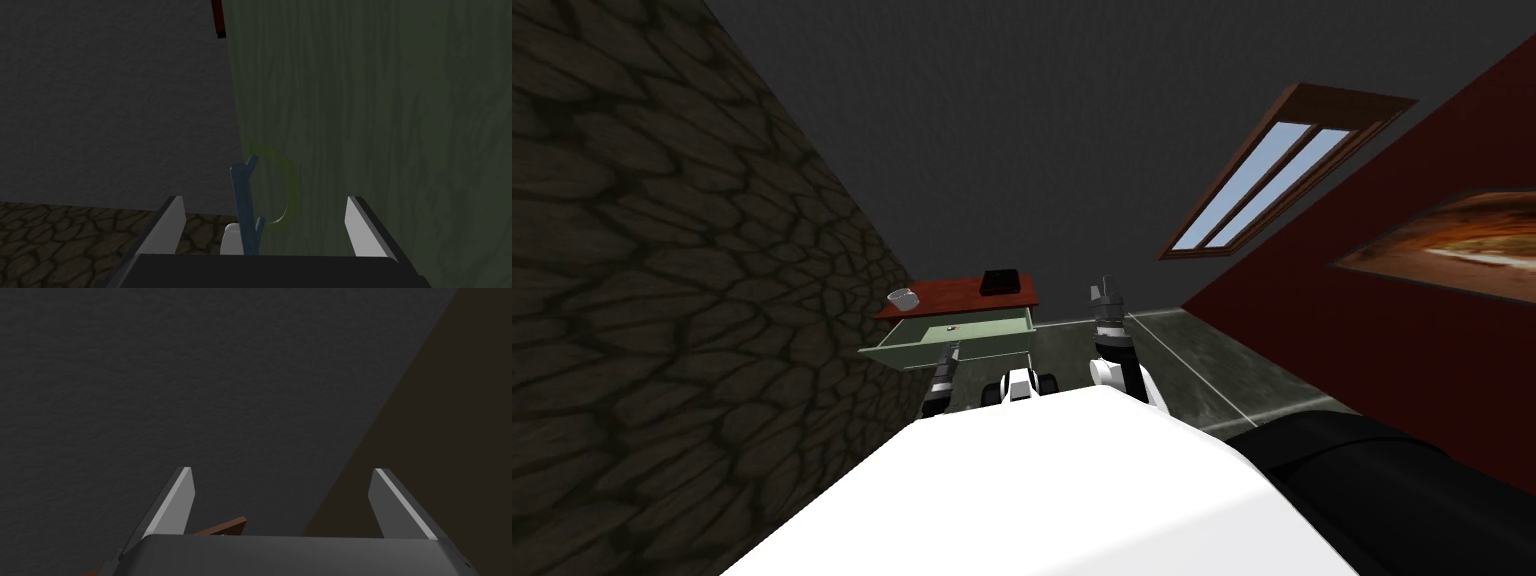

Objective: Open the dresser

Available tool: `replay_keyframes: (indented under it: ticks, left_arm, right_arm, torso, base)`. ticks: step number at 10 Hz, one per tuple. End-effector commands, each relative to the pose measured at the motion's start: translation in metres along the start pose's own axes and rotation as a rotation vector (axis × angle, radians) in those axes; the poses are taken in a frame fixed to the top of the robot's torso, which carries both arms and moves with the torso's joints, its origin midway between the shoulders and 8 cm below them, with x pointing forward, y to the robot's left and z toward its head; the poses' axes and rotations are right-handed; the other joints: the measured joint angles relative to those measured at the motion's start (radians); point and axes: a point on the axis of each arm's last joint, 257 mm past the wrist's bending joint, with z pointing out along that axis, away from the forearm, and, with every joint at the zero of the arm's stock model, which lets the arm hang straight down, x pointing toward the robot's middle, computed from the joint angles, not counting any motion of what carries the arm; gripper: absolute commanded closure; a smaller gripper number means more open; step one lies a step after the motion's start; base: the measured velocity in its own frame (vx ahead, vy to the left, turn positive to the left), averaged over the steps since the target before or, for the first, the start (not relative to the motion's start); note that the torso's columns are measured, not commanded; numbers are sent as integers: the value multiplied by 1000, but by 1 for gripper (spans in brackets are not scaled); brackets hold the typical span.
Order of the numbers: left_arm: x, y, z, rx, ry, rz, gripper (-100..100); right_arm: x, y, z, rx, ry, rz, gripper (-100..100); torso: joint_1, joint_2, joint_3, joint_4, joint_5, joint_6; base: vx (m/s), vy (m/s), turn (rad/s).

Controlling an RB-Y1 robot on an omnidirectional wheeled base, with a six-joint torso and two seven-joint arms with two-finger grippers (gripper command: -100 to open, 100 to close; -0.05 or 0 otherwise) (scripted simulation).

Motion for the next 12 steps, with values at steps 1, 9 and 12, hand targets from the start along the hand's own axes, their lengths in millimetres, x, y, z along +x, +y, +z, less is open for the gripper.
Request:
replay_keyframes:
  ticks: [1,9,12]
  left_arm:
    - [-41,-6,-9,-4,-25,5,-100]
    - [-138,-29,-28,2,-89,18,-100]
    - [-138,-29,-28,2,-88,15,-100]
  right_arm:
    - [0,0,0,0,0,0,0]
    - [0,0,0,0,0,0,0]
    - [0,0,0,0,0,0,0]
  torso:
    - [2,-1,-1,0,0,0]
    - [0,-1,-1,0,0,0]
    - [1,-1,0,0,0,0]
  base:
    - [8,-95,-164]
    - [1,-87,-85]
    - [0,-58,-16]
